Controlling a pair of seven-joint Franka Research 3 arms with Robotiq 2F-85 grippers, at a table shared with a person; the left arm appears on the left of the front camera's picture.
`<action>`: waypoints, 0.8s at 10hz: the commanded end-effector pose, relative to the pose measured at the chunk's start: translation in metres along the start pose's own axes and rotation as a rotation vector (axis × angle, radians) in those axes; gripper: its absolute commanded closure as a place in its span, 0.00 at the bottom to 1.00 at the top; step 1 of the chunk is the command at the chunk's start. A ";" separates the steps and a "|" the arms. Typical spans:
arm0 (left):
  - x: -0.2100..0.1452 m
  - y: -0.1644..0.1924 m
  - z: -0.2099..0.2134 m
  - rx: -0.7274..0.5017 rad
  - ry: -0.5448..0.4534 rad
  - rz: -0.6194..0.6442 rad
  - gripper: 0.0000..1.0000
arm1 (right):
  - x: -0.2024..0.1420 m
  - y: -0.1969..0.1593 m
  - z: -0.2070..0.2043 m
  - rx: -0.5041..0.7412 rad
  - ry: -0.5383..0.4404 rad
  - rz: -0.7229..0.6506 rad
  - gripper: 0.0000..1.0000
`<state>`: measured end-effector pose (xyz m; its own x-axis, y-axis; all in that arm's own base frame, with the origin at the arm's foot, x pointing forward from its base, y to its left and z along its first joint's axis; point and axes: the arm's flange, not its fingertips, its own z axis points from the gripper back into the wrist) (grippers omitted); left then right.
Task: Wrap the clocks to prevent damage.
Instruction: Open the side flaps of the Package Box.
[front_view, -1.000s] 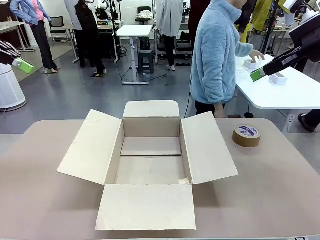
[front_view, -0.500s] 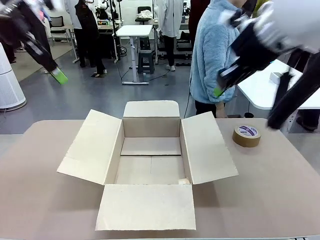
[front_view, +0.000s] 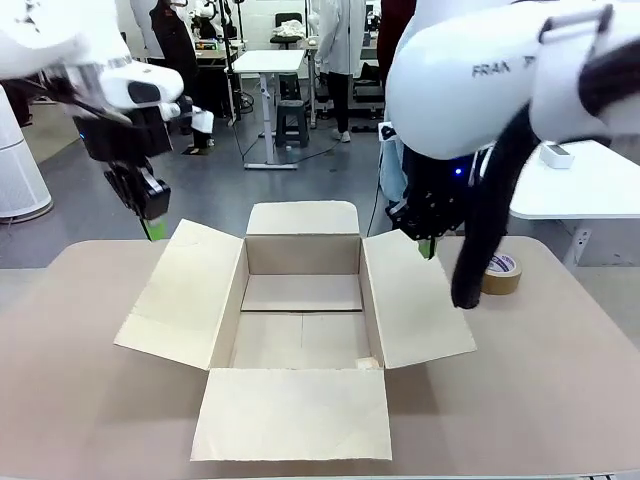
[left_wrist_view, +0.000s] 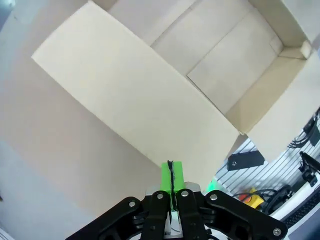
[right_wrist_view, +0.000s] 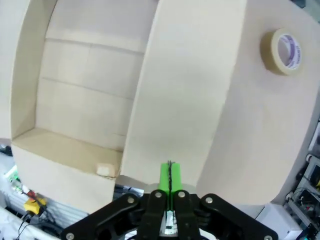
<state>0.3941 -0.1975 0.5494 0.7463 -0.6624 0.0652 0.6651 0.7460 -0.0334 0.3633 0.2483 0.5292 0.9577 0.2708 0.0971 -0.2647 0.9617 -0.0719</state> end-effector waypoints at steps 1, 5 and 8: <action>0.003 0.013 0.006 0.067 -0.129 0.054 1.00 | 0.006 -0.010 0.022 0.199 -0.035 0.143 0.99; 0.004 0.005 -0.003 0.002 -0.033 0.016 1.00 | 0.014 0.000 -0.003 0.048 0.009 -0.106 0.99; 0.024 -0.011 -0.051 0.109 -0.069 0.173 1.00 | 0.032 0.004 -0.052 0.032 0.005 -0.305 0.99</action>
<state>0.4054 -0.2140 0.5179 0.8043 -0.5812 0.1238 0.5865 0.8099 -0.0083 0.3923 0.2525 0.4953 0.9964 0.0293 0.0791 -0.0297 0.9996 0.0036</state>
